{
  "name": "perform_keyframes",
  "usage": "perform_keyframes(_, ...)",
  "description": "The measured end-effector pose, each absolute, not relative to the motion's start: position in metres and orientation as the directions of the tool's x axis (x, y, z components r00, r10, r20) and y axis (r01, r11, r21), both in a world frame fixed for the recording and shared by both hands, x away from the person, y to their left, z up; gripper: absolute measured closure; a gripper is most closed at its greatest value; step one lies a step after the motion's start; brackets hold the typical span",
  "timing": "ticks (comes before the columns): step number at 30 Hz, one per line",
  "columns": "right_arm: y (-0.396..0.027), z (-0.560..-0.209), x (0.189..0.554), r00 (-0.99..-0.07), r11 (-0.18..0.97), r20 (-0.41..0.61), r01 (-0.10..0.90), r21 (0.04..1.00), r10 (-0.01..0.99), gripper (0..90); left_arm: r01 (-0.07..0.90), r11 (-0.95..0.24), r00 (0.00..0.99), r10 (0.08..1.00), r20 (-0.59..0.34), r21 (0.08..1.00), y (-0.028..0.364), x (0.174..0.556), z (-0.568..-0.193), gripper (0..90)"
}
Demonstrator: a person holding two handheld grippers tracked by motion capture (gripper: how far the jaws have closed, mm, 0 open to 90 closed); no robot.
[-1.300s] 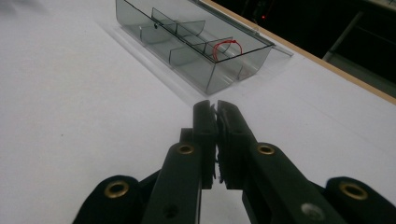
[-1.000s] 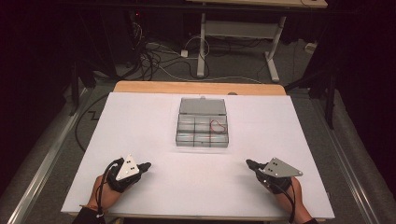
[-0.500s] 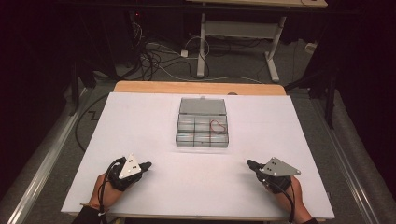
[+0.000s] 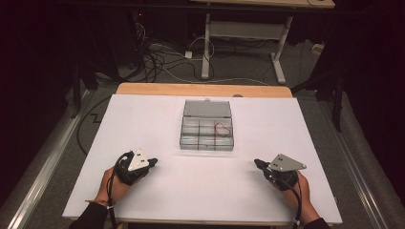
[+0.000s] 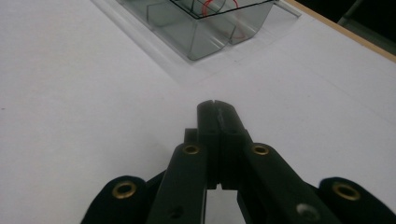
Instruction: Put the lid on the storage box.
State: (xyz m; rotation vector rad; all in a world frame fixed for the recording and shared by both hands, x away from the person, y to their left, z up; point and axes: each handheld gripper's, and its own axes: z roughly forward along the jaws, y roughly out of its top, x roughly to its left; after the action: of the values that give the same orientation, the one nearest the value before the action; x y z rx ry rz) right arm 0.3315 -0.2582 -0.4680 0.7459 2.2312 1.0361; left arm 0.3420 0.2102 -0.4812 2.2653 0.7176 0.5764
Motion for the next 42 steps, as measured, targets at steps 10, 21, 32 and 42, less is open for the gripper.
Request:
perform_keyframes(10, -0.267, -0.455, 0.382, -0.652, 0.543, -0.246, 0.301, 0.783, 0.717, 90.0, 0.364, -0.602, 0.751, 0.641, 0.159, 0.711, 0.199, 0.405, -0.462, 87.8)
perform_keyframes(21, -0.252, -0.442, 0.472, -0.643, 0.511, -0.158, 0.410, 0.755, 0.750, 90.0, 0.436, -0.558, 0.715, 0.691, 0.105, 0.706, 0.180, 0.489, -0.449, 87.8)
perform_keyframes(32, -0.221, -0.450, 0.535, -0.620, 0.546, -0.177, 0.476, 0.689, 0.764, 90.0, 0.498, -0.570, 0.694, 0.714, 0.094, 0.654, 0.148, 0.538, -0.462, 87.7)
perform_keyframes(42, -0.187, -0.462, 0.560, -0.635, 0.623, -0.236, 0.497, 0.605, 0.736, 90.0, 0.517, -0.585, 0.693, 0.714, 0.096, 0.625, 0.132, 0.549, -0.472, 87.6)
